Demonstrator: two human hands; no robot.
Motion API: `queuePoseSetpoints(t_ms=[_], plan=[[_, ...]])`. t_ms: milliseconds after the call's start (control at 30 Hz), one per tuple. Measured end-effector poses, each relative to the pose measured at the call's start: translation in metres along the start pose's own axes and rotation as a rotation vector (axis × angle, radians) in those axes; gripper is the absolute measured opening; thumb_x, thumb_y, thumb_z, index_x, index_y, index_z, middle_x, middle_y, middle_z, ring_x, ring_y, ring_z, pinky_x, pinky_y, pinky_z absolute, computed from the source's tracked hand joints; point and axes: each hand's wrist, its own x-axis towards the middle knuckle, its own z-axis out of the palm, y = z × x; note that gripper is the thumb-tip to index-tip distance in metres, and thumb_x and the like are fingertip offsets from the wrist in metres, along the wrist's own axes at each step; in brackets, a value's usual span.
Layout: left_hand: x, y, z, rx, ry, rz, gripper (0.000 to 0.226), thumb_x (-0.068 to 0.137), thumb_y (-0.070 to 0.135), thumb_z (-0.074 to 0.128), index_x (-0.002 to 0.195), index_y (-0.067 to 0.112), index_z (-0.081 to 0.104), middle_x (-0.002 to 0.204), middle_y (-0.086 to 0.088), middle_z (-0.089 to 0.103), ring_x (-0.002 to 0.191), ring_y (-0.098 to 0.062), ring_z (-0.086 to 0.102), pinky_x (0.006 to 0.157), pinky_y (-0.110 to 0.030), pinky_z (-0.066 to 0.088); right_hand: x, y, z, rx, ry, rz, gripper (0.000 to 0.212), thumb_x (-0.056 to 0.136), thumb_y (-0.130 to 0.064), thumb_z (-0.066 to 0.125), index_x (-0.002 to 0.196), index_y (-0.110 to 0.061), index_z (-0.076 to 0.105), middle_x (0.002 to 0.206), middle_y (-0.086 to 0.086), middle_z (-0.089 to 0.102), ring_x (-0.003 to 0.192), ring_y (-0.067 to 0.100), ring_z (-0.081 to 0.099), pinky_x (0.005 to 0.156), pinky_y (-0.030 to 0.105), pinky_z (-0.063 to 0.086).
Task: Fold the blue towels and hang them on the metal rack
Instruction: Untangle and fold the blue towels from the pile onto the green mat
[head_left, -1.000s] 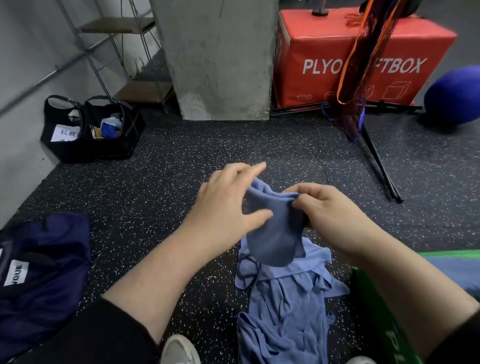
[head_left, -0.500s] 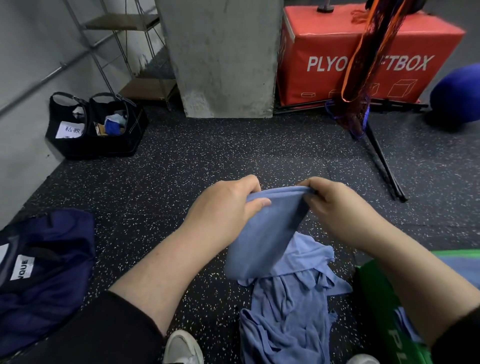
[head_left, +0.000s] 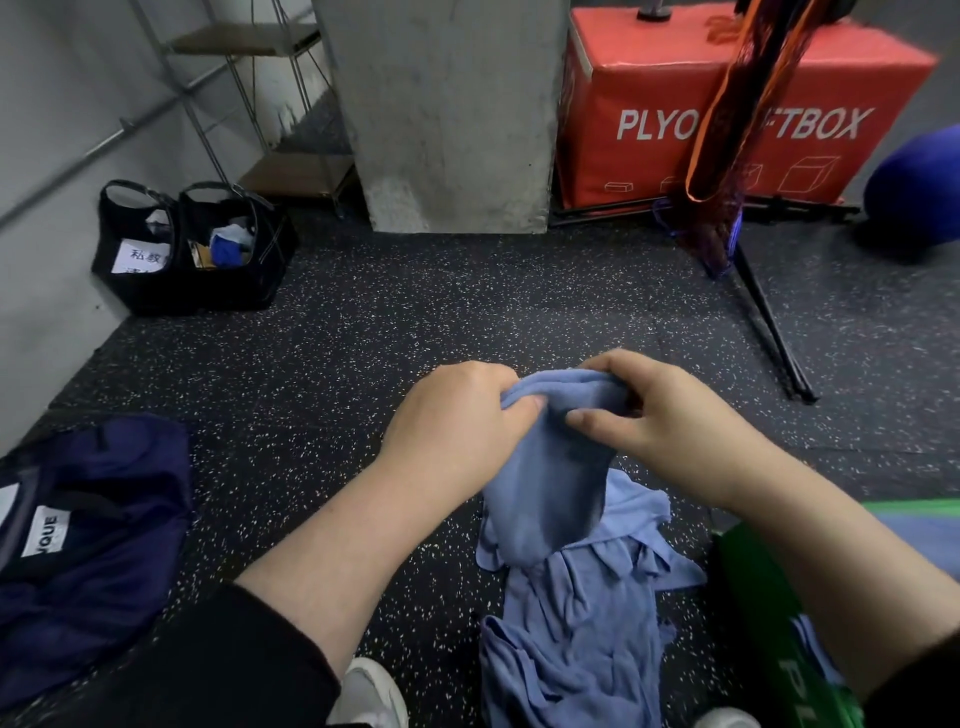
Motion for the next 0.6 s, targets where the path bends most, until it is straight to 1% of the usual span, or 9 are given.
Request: queuePoseSetpoints(t_ms=[100,167,200,267,300,367,433,500,600], plan=[[-0.001,0.000,0.003,-0.039,-0.003,-0.043,0.028,0.093,0.038,0.060,0.075,0.017,0.059,0.065,0.001,0.059,0.071,-0.025,0.059,0.060,-0.036,0.041,0.001,0.005,0.009,-0.042,0.040,0.068,0.022,0.088,-0.033,0.068,0.075,-0.019,0.057,0.055,-0.010,0.048,0.048,0.005,0.039,0.052,0.029,0.034],[0.000,0.001,0.006,-0.172,-0.015,-0.099,0.007,0.085,0.032,0.062,0.085,0.026,0.067,0.065,0.003,0.062,0.068,-0.024,0.061,0.057,-0.034,0.043,0.003,0.005,0.013,-0.057,0.081,0.118,0.024,0.088,-0.031,0.066,0.070,-0.020,0.054,0.051,-0.009,0.047,0.045,0.007,0.038,0.050,0.029,0.034],[0.000,0.002,0.008,-0.263,-0.012,-0.136,0.011,0.079,0.031,0.062,0.089,0.031,0.068,0.063,0.003,0.063,0.065,-0.025,0.063,0.056,-0.034,0.048,0.003,0.003,0.014,-0.070,0.093,0.133,0.024,0.087,-0.031,0.065,0.069,-0.021,0.054,0.052,-0.008,0.049,0.046,0.009,0.041,0.050,0.030,0.036],[-0.001,0.003,0.010,-0.390,0.023,-0.188,0.023,0.072,0.033,0.057,0.093,0.033,0.065,0.059,0.001,0.063,0.061,-0.029,0.065,0.057,-0.043,0.058,0.002,-0.002,0.015,-0.092,0.106,0.148,0.020,0.088,-0.031,0.063,0.073,-0.019,0.058,0.056,-0.003,0.054,0.050,0.014,0.047,0.052,0.035,0.042],[-0.002,0.004,0.011,-0.393,0.055,-0.189,0.022,0.074,0.031,0.058,0.094,0.033,0.064,0.058,0.001,0.061,0.060,-0.028,0.064,0.059,-0.044,0.058,0.002,-0.006,0.015,-0.106,0.107,0.143,0.018,0.089,-0.030,0.063,0.076,-0.018,0.060,0.059,0.000,0.057,0.053,0.016,0.049,0.055,0.037,0.045],[-0.005,0.005,0.011,-0.296,0.130,-0.155,0.020,0.083,0.024,0.060,0.101,0.033,0.063,0.060,0.004,0.057,0.064,-0.023,0.060,0.060,-0.037,0.051,-0.002,-0.014,0.016,-0.128,0.088,0.120,0.018,0.091,-0.029,0.062,0.078,-0.017,0.063,0.060,0.001,0.058,0.057,0.019,0.052,0.056,0.037,0.044],[-0.007,0.009,0.009,-0.248,0.193,-0.117,0.021,0.090,0.024,0.060,0.109,0.033,0.062,0.065,0.005,0.056,0.070,-0.020,0.058,0.061,-0.036,0.045,-0.005,-0.020,0.020,-0.129,0.072,0.104,0.025,0.093,-0.028,0.060,0.073,-0.013,0.059,0.052,-0.002,0.050,0.050,0.016,0.043,0.051,0.034,0.035],[-0.010,0.012,0.010,-0.278,0.208,-0.089,0.026,0.091,0.026,0.062,0.116,0.033,0.061,0.071,0.005,0.060,0.075,-0.020,0.061,0.065,-0.037,0.047,-0.007,-0.022,0.024,-0.097,0.073,0.114,0.034,0.094,-0.030,0.058,0.068,-0.010,0.053,0.047,-0.004,0.041,0.045,0.011,0.032,0.047,0.030,0.027],[-0.015,0.021,0.012,-0.291,0.192,-0.006,0.038,0.091,0.024,0.063,0.127,0.033,0.056,0.085,0.008,0.063,0.083,-0.017,0.061,0.072,-0.036,0.048,-0.008,-0.024,0.028,-0.015,0.090,0.116,0.040,0.095,-0.030,0.056,0.067,-0.004,0.048,0.051,-0.003,0.034,0.051,0.012,0.025,0.050,0.032,0.022]])
